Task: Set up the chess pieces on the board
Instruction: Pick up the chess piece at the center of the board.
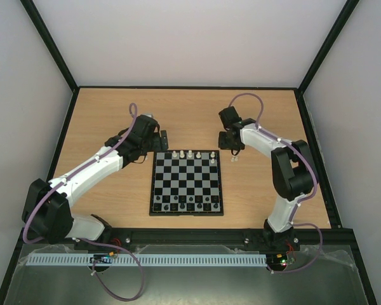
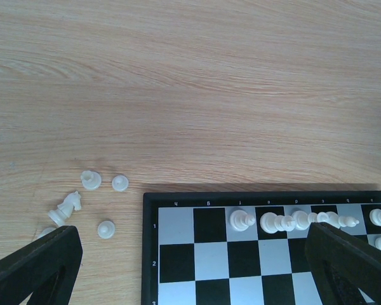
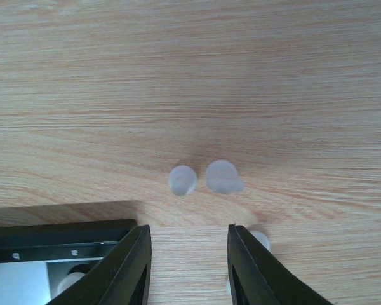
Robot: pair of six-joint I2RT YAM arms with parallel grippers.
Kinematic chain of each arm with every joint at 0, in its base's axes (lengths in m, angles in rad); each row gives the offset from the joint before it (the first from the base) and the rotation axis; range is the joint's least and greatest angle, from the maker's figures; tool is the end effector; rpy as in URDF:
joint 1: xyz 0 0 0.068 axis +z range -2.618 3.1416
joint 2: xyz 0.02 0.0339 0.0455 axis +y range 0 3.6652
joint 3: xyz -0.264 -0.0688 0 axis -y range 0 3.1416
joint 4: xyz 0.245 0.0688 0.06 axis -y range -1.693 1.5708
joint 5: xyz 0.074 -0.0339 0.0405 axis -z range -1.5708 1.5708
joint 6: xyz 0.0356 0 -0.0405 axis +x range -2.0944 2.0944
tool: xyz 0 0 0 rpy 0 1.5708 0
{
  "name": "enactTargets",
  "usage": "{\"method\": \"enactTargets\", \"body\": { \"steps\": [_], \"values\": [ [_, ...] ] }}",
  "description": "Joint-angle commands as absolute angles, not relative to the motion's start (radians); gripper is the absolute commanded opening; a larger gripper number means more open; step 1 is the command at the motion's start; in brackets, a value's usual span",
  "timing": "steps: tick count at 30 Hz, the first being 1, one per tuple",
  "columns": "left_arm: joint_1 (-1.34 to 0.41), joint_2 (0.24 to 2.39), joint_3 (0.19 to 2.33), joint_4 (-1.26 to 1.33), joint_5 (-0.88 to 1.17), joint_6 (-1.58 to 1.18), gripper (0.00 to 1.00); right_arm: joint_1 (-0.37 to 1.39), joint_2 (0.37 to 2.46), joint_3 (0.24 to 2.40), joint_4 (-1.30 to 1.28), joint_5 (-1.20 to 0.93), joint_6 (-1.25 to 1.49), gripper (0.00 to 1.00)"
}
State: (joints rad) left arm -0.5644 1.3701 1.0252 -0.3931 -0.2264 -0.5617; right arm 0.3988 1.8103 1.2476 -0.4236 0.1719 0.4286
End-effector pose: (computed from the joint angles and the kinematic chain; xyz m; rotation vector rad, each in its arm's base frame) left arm 0.2566 -0.1530 0.2727 -0.1127 2.3043 -0.3224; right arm 0.3544 0.1427 0.1990 0.1036 2.5365 0.1067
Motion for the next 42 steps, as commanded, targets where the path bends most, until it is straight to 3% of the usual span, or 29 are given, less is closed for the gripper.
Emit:
{"method": "enactTargets", "body": {
  "steps": [1,9,25,33,42],
  "values": [
    [-0.562,1.369,1.007,-0.371,-0.226,-0.566,1.00,0.390,1.765,1.194,-0.453,0.220,0.453,0.35],
    [-0.557,1.410,0.997,-0.372,-0.265,-0.588,0.99,0.388,1.703,1.096,-0.418,0.206,0.463,0.35],
    [-0.394,1.589,0.972,-0.371,-0.307,-0.644,0.99,0.400,1.502,1.119,-0.447,0.036,0.428,0.35],
    [-0.375,1.645,1.006,-0.361,-0.283,-0.623,0.66,0.411,1.491,1.099,-0.420,-0.014,0.422,0.35],
    [-0.369,1.752,1.073,-0.339,-0.249,-0.604,0.43,0.418,1.487,1.090,-0.411,-0.032,0.417,0.35]
  ]
}}
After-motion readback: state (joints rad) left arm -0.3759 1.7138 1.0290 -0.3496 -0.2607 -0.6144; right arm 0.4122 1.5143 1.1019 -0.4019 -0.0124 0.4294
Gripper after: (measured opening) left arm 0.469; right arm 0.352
